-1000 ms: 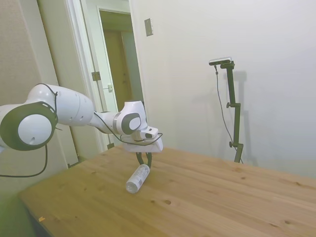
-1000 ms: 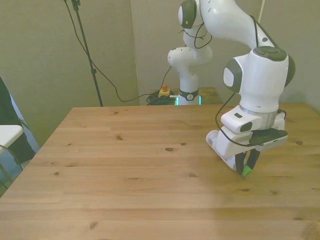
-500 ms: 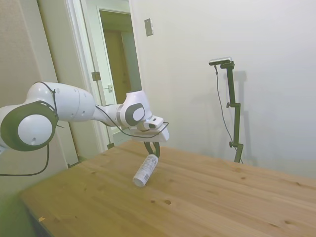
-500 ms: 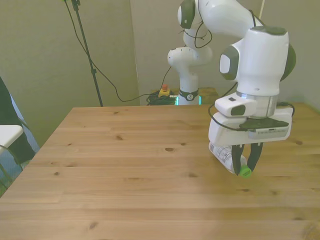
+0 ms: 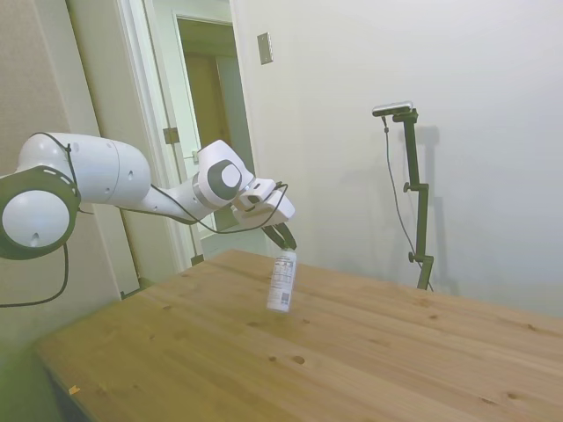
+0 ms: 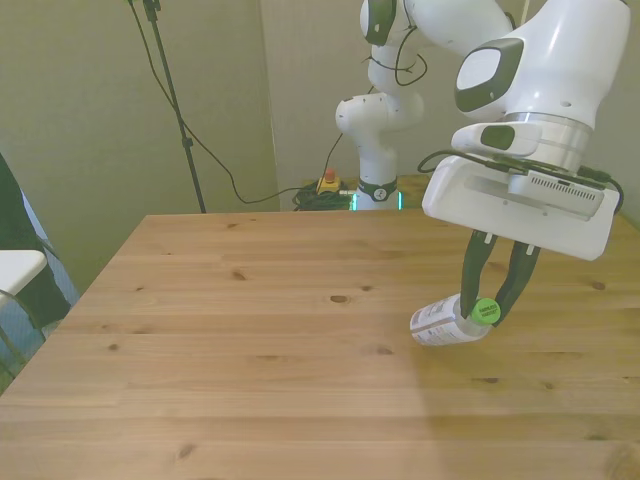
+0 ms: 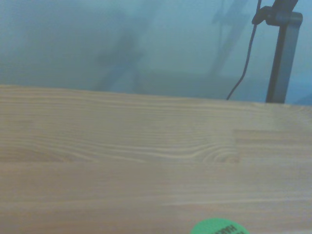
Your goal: Stand the water bottle
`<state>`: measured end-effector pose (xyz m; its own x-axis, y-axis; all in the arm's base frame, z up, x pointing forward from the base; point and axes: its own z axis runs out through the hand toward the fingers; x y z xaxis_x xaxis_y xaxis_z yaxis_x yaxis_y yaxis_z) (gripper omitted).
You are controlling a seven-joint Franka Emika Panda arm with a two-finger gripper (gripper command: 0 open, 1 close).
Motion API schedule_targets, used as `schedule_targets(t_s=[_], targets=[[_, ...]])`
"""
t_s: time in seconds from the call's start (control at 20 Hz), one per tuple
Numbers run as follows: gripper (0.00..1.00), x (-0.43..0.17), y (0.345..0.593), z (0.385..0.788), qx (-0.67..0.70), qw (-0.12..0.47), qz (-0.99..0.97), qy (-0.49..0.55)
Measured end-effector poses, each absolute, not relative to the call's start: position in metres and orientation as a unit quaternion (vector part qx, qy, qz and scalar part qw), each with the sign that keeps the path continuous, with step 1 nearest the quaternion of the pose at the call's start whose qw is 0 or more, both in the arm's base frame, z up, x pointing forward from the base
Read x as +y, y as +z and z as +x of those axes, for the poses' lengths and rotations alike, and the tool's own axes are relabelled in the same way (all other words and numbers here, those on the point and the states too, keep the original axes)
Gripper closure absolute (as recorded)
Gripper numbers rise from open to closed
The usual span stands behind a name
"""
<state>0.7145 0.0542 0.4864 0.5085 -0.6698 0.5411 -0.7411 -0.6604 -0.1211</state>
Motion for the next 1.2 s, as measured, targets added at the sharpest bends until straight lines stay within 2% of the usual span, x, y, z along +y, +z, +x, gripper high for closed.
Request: schedule_targets(t_s=[0.4,0.75,0.9,1.2], targets=[[1.0,0.066,0.475,0.702,-0.426,0.062,0.817,0.384],[1.0,0.088,0.504,0.706,-0.436,0.058,0.776,0.452],[1.0,0.091,0.498,0.706,-0.44,0.073,0.761,0.471],[1.0,0.093,0.481,0.703,-0.448,0.044,0.729,0.516]])
